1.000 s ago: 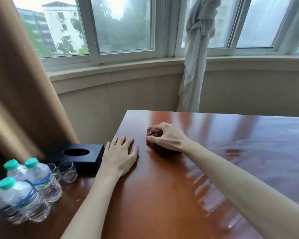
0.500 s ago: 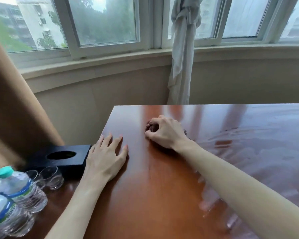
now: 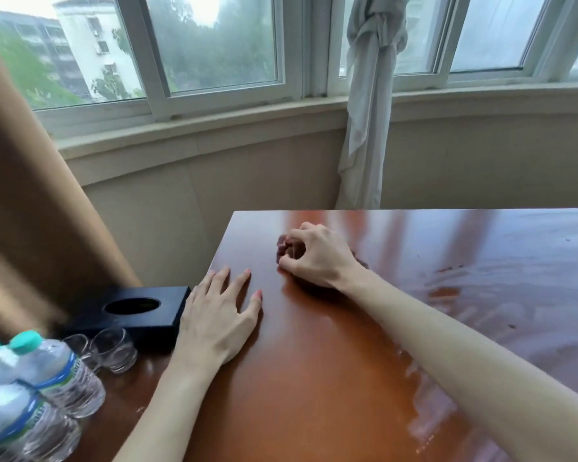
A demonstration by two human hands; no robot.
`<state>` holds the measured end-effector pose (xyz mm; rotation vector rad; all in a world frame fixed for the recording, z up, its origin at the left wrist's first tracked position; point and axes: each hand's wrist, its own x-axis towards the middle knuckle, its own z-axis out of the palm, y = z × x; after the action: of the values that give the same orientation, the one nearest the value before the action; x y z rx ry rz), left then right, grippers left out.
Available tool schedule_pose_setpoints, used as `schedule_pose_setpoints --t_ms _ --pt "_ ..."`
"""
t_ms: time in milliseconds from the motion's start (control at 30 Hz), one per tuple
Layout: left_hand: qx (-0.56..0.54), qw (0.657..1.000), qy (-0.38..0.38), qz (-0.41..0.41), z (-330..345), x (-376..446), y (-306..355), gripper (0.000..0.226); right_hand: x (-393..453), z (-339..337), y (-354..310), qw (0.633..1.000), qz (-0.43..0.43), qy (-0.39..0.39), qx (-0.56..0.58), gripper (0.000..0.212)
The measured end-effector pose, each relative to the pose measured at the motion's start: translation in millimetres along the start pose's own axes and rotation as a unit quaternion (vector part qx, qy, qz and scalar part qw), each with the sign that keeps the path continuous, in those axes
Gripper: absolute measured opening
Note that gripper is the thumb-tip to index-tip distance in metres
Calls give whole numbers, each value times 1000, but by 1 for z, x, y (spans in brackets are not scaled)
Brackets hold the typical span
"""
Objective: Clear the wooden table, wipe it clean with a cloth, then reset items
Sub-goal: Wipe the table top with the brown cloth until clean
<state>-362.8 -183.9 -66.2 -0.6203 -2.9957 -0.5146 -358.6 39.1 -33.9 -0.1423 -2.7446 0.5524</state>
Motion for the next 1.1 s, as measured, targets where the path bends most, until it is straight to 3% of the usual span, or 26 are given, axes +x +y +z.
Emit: schedule_pose_setpoints --t_ms 267,433,600,733,833,967,1033,1100 --pt "-23 1000 -6 10 -13 -12 8 54 -179 -35 -63 992 -100 -47 53 30" --pt "-18 1000 -3 11 -11 -11 8 54 -102 -26 -28 999 -45 -5 19 42" --pt "-16 1000 20 11 -4 -3 4 56 34 2 34 993 90 67 -20 30" --pt "-14 1000 16 1 -1 0 2 63 120 24 38 980 160 113 -25 27" --pt "-6 1000 20 0 1 2 -2 72 126 44 0 990 109 87 -18 27" --pt "-12 1000 14 -1 -2 -2 0 66 36 28 -31 996 -74 -25 36 25" --pt "-17 1000 12 -4 -3 -2 1 66 13 15 -15 995 -86 -38 40 36" --pt "-15 1000 16 1 -2 -1 1 70 33 10 7 999 -32 2 13 33"
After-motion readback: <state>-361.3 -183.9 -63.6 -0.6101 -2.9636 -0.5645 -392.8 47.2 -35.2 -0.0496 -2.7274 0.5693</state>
